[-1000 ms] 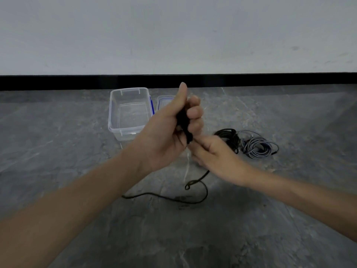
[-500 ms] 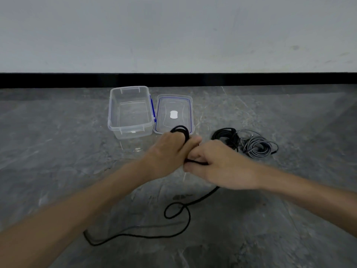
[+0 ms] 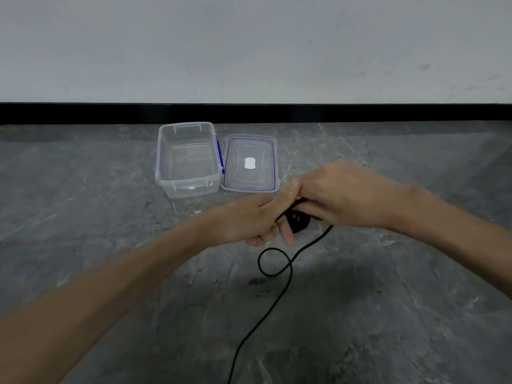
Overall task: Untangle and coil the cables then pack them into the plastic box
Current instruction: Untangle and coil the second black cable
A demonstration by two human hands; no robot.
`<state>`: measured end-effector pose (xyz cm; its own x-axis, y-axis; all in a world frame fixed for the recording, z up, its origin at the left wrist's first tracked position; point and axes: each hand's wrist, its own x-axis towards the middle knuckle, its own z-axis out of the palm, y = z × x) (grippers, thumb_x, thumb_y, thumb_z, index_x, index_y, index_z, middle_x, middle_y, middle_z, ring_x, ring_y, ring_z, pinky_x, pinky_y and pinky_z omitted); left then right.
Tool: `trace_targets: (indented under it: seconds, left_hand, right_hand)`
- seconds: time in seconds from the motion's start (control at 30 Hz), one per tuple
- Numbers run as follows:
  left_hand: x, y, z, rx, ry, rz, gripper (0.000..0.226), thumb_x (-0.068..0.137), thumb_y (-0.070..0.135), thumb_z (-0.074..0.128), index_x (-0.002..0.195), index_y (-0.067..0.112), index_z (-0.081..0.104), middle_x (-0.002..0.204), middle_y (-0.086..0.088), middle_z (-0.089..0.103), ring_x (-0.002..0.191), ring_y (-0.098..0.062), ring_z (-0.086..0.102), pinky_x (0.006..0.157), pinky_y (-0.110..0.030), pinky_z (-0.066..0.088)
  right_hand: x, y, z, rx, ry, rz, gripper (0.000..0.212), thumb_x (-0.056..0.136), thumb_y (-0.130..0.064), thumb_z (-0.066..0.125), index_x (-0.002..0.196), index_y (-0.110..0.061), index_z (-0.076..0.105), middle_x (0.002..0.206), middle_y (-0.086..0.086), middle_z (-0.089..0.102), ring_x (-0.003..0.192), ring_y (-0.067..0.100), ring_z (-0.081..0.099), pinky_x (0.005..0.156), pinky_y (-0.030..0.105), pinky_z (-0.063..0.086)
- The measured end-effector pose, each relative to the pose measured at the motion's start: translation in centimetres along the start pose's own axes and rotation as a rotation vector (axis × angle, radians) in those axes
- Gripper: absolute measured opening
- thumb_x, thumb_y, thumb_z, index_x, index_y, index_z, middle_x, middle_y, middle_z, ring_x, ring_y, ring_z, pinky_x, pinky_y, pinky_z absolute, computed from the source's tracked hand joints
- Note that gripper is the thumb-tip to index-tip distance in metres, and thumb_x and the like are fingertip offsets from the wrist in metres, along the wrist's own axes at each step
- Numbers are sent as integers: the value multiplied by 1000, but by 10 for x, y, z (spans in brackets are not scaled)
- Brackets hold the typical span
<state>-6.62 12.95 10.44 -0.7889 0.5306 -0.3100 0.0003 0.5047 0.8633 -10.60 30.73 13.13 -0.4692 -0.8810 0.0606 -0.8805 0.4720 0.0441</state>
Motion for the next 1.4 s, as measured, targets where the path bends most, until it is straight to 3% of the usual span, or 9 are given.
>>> trace_targets:
  seconds: [0.17,0.43,0.63,0.73,0.87,1.0,1.13,1.3,1.4]
  left_hand:
    - [-3,-1,-10,-420,-127,30,41,95,39,51,62,14,53,46,4,27,36,-6,22,39,-15,23]
    - [-6,9,-23,-1060,-387,98,41,91,30,47,51,21,52,43,10,18,33,-8,16,32,-13,32]
    - [0,9,-24,-1305,-630,260,39,97,22,46,62,12,58,45,6,27,36,-12,27,42,-21,33]
    - [1,13,-27,-1395,-463,322,39,97,25,45,62,13,57,45,6,25,36,-12,28,45,-22,29]
    - [3,25,-35,-1336,177,368,39,102,35,38,74,17,58,46,10,33,40,-5,33,45,-15,31]
    - [12,20,-34,-1301,460,350,32,105,35,36,91,14,56,65,8,62,51,-4,51,54,-14,44]
    - [19,-2,-35,-851,681,355,30,105,23,38,86,11,57,76,2,74,69,-10,68,69,-18,51]
    - [16,-49,-32,-159,669,262,26,105,19,39,93,18,63,92,4,74,90,-12,70,88,-28,53]
    - [13,-55,-13,33,503,173,36,103,21,41,72,28,60,66,18,65,70,2,62,76,-20,46]
  right_hand:
    - [3,4,6,-18,116,12,31,86,-21,32,85,-9,60,78,3,56,56,20,50,40,26,36]
    - [8,2,38,208,349,139,28,86,-13,52,112,-3,53,101,7,52,88,19,50,71,28,43]
    - [17,-16,45,706,414,290,42,80,-24,53,115,0,51,91,13,65,84,28,63,74,44,50]
    - [19,-26,49,1089,432,416,34,89,-7,62,120,-8,48,85,13,67,80,26,66,80,49,51]
    - [10,-50,65,1170,320,536,17,103,-19,41,100,-15,58,51,-5,55,53,12,55,62,38,45]
    - [2,-84,63,1298,102,565,24,104,-21,37,91,-18,56,55,-6,39,48,6,39,52,29,42]
    - [-7,-99,42,1179,-57,476,24,104,-28,35,95,-20,56,57,-10,41,49,3,40,54,20,37]
    - [-12,-82,9,832,63,410,29,102,-27,44,83,-18,63,51,-12,45,52,2,46,53,14,34]
    - [-5,-66,-10,753,89,366,34,101,-24,46,76,-12,66,45,-16,49,46,2,50,51,12,34]
